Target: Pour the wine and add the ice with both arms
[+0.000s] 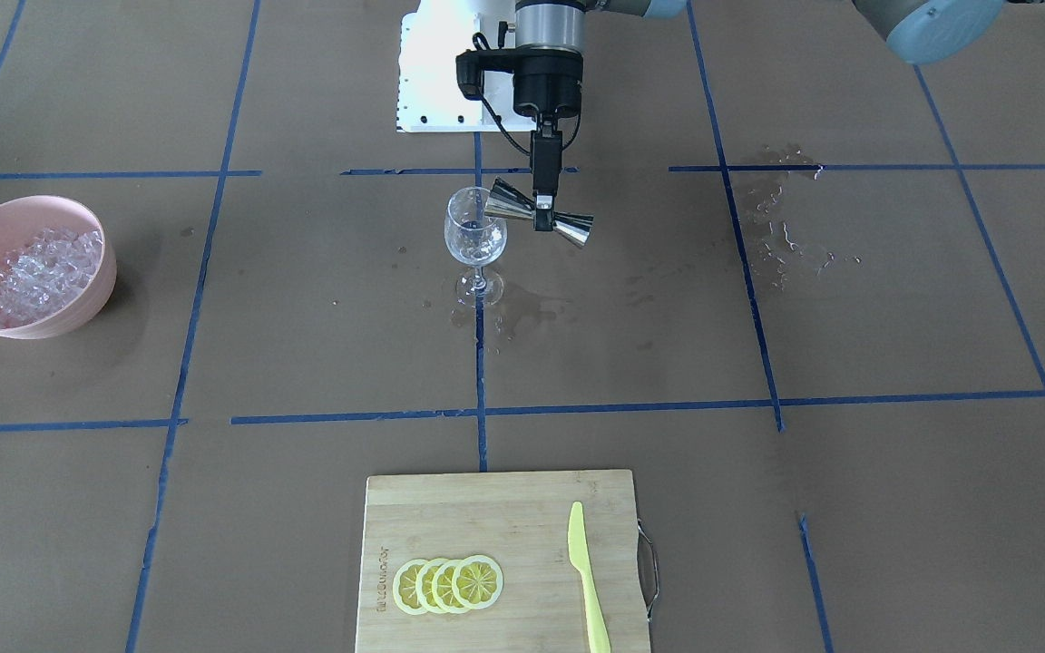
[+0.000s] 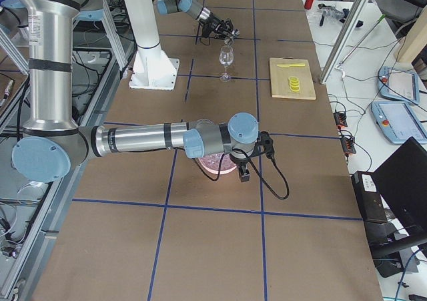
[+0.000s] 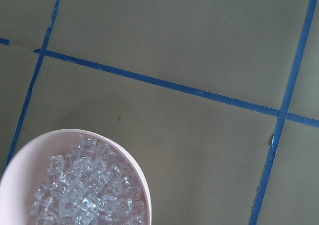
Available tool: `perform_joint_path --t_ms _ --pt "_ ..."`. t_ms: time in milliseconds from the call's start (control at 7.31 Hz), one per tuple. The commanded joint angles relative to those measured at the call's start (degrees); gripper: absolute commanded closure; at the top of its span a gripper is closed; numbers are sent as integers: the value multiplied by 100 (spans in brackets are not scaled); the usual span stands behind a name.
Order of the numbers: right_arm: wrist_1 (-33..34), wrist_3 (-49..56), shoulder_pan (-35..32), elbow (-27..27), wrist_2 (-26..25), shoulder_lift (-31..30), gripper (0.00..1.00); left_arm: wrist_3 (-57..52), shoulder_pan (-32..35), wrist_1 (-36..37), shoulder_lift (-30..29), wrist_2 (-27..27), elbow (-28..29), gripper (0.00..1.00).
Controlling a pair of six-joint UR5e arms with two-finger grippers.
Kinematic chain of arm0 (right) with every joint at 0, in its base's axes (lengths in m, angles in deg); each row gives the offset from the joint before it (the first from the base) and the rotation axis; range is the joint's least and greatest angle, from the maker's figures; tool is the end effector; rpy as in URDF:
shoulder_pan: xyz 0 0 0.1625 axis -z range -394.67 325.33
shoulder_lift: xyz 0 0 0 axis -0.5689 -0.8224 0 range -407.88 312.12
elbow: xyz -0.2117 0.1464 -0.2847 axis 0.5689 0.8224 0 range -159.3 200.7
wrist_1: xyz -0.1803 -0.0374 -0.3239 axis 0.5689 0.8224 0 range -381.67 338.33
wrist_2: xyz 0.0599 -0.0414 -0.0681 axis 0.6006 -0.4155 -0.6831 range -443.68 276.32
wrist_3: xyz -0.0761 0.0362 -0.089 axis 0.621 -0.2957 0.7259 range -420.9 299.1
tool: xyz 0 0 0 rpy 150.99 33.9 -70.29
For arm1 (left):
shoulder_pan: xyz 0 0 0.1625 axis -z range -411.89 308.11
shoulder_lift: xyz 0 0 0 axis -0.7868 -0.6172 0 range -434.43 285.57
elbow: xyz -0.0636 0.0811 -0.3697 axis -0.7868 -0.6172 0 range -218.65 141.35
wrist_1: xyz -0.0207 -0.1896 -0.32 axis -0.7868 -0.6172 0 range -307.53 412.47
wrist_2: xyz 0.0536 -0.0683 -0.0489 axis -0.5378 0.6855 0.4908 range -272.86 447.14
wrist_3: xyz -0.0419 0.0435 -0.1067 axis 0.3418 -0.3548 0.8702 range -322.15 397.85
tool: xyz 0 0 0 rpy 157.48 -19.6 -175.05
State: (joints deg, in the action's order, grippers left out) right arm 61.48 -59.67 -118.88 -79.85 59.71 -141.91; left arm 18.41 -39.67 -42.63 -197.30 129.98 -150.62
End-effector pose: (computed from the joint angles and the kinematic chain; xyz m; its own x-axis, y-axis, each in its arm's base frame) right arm -0.0089 -0.4340 0.5539 0.5724 -0.2657 0.7758 0.1106 0.9624 0.2480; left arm 0.4715 -0.3305 0.1560 0.5576 0.5353 0.6345 -0.7160 -0.0766 0.6939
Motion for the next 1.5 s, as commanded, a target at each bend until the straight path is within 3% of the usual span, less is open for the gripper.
perform_joint_path --t_ms 0,274,547,821,1094,1368 --pt "-9 0 0 0 -3 7 0 438 9 -235 26 -4 -26 100" --pt "0 0 0 0 -3 16 0 1444 26 -830 131 -30 18 100" --pt "-9 0 0 0 -3 33 0 2600 79 -2462 762 -4 44 100" --pt "-18 0 0 -9 -12 42 0 3821 105 -3256 1325 84 35 100" --pt "-18 0 0 -9 -12 42 0 5347 114 -3975 2245 337 -9 100" --pt "-18 -17 9 -9 -12 42 0 5870 105 -5930 3465 383 192 100"
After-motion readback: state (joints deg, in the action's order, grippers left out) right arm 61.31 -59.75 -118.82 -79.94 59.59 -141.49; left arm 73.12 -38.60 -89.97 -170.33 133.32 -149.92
